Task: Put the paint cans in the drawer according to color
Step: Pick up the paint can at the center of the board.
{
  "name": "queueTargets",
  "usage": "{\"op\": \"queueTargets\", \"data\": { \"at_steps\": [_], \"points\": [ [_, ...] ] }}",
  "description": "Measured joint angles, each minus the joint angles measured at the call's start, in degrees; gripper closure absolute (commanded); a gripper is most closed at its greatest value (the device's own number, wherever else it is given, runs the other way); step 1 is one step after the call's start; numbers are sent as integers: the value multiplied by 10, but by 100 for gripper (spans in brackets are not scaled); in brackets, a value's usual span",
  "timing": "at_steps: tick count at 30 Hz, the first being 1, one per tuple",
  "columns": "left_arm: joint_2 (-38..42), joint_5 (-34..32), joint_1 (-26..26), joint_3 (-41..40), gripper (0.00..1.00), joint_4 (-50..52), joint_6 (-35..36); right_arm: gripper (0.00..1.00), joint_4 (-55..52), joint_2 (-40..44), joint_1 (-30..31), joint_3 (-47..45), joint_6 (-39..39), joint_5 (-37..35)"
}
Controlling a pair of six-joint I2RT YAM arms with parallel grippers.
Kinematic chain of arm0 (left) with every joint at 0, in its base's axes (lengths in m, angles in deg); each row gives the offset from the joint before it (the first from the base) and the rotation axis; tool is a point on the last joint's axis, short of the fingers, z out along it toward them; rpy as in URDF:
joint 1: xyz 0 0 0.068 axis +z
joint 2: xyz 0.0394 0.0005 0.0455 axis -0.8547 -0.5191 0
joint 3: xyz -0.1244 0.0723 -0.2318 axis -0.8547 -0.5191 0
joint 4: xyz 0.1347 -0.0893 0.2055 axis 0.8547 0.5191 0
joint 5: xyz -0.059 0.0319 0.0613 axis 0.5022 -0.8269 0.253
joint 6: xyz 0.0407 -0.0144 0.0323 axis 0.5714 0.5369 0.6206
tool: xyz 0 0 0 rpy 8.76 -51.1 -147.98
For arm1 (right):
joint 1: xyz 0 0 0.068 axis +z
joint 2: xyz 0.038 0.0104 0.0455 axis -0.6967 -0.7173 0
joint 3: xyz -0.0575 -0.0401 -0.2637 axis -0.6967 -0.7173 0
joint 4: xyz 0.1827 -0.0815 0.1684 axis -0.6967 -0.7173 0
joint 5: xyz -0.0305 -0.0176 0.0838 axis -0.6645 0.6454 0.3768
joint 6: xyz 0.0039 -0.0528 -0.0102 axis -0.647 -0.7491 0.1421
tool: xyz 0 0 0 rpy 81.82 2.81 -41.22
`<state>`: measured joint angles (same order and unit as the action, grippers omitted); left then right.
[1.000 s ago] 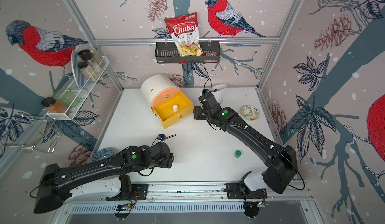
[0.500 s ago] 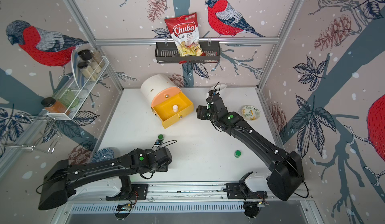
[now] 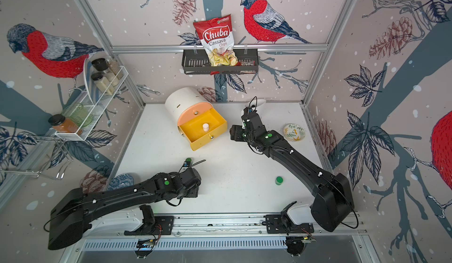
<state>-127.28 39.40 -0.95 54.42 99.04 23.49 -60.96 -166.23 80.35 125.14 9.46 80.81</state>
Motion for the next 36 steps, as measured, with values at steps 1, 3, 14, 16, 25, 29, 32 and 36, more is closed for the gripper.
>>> {"op": "queueTargets", "data": {
  "at_steps": [1, 3, 14, 16, 25, 29, 32, 36],
  "points": [
    [-7, 2, 0, 1, 39, -1, 3, 27, 2, 0, -3, -2, 2, 3],
    [-23, 3, 0, 3, 43, -2, 6, 27, 1, 0, -6, -6, 9, 7],
    [-78, -10, 2, 30, 52, 1, 24, 27, 1, 7, -17, -14, 9, 17],
    [-83, -13, 3, 31, 52, 1, 26, 27, 1, 7, -18, -15, 9, 17],
    [-95, -14, 5, 37, 71, 4, 37, 28, 1, 8, -24, -19, 9, 20],
    [-95, -17, 8, 54, 72, 19, 42, 29, -2, 8, -25, -19, 9, 16],
    [-89, -23, 10, 85, 73, 45, 52, 29, -3, 8, -26, -19, 9, 9],
    [-82, -31, 12, 160, 74, 95, 71, 29, -3, 10, -29, -19, 9, 8]
  ]
}}
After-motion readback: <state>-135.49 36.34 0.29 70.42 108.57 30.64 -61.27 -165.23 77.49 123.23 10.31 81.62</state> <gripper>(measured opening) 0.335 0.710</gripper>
